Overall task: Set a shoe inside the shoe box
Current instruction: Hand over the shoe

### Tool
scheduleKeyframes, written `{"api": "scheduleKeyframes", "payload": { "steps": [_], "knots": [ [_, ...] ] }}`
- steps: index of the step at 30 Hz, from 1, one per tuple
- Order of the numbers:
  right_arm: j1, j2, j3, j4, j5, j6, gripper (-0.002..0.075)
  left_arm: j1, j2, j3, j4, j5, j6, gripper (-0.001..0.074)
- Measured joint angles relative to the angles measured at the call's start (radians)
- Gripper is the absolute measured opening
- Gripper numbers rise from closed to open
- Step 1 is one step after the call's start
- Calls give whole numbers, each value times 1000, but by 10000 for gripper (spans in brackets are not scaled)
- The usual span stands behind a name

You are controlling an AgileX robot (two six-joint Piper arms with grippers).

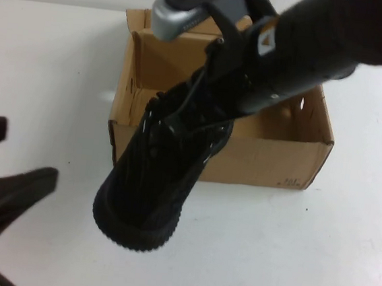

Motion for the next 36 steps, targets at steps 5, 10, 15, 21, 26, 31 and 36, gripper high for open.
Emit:
{"api": "scheduleKeyframes", "payload": {
  "steps": [5,10,15,21,26,31,36],
  "knots": [
    [0,98,-142,-84,94,96,-1,-45,103,0,-81,27,169,526],
    [0,177,-266,-195,191,178,-1,-70,200,-4,-95,0,234,527],
    [0,237,-353,-247,231,230,-1,-72,285,-59,-92,-23,237,527],
    [0,282,-443,-262,236,244,-1,-82,354,-133,-85,-24,250,527],
    [-11,321,-521,-261,238,244,-1,-148,387,-150,-30,-86,281,527],
    [-17,338,-551,-261,240,244,-1,-276,403,-153,62,-225,261,527],
    [-25,338,-552,-261,241,260,-1,-377,424,-153,102,-366,177,527]
  ]
}}
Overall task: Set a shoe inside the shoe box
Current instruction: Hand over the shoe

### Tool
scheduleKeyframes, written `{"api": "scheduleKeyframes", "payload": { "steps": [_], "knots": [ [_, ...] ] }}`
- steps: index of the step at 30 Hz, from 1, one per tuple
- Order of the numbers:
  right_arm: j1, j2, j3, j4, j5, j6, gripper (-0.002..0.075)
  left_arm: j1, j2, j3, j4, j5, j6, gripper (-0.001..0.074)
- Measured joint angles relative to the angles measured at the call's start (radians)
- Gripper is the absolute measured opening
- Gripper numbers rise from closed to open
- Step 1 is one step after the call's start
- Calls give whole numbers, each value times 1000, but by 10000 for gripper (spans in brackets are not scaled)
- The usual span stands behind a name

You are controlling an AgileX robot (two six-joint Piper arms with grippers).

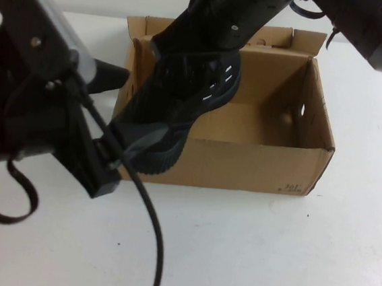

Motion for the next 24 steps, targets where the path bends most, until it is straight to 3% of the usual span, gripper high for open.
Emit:
{"api": "scheduleKeyframes", "payload": {
  "steps": [9,24],
  "knots": [
    [-59,0,0,28,-7,57,-1,-46,61,0,2,-163,-115,528],
    [-63,1,0,114,-108,85,-1,-57,139,-2,4,-246,-136,527]
  ]
}}
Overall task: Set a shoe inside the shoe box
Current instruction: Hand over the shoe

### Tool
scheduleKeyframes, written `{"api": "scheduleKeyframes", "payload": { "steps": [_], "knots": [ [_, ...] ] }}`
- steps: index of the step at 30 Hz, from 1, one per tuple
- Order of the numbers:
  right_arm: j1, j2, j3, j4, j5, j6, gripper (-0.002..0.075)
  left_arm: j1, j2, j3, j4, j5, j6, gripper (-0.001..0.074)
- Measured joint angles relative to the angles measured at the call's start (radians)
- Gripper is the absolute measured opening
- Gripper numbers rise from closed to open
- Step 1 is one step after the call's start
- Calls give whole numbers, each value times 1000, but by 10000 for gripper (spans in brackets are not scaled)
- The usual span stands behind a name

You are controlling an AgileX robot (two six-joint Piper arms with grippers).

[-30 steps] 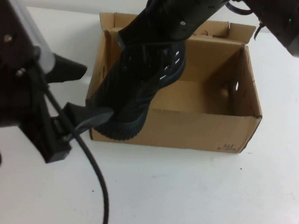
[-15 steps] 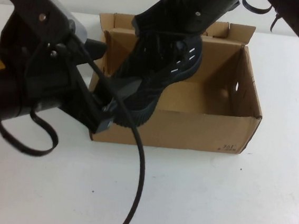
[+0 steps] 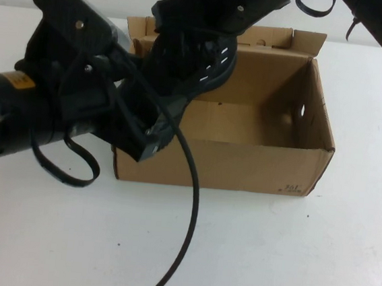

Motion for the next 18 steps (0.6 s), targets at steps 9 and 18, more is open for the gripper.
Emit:
{"api": "scheduleKeyframes", "payload": {
  "steps": [9,18],
  "knots": [
    [-9,0,-2,15,34,0,-1,-2,21,0,28,-82,2,442],
    [-20,0,-2,43,44,0,-1,-2,21,0,41,-87,27,57]
  ]
}}
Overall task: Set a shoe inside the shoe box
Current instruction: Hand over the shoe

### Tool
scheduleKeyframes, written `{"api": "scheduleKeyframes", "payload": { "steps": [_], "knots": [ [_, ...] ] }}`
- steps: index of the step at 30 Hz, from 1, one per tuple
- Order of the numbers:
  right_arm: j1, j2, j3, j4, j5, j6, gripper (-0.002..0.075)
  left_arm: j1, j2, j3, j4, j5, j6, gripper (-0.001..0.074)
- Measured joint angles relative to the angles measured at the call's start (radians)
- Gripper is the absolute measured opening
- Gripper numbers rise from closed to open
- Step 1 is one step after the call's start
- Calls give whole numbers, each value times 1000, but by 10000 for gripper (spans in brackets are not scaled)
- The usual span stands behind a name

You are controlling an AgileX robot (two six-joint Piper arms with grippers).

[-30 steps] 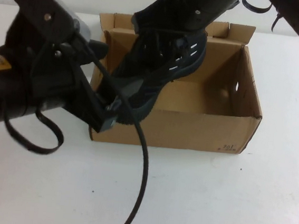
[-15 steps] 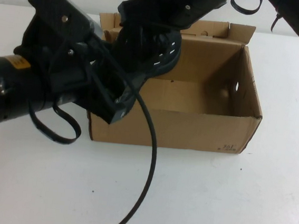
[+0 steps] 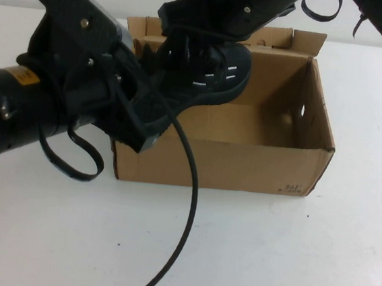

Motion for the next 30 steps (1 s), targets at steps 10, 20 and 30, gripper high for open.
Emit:
{"api": "scheduleKeyframes", "payload": {
  "steps": [10,20,30],
  "knots": [
    [0,0,0,8,0,-60,-1,0,0,0,0,9,0,21],
    [0,0,-1,67,-8,-206,78,0,0,0,0,64,0,21],
    [0,-55,-6,90,-61,-368,409,0,-58,2,3,128,18,20]
  ]
}}
